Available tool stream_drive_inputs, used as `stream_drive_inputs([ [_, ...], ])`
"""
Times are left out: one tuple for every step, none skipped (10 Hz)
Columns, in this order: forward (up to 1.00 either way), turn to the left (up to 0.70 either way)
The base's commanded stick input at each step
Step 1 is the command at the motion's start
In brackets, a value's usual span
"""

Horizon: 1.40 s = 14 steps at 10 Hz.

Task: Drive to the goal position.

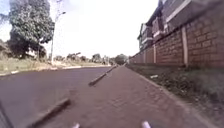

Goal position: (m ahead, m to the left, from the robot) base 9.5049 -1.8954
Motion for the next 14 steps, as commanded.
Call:
stream_drive_inputs([
  [0.0,0.0],
  [0.0,0.0],
  [0.0,0.0],
  [0.0,0.0],
  [0.0,0.0],
  [0.0,0.0],
  [0.0,0.0],
  [0.23,0.0],
  [0.7,0.0],
  [0.7,0.0],
  [0.7,-0.01],
  [0.7,-0.12],
  [0.7,-0.32],
  [0.7,-0.31],
])
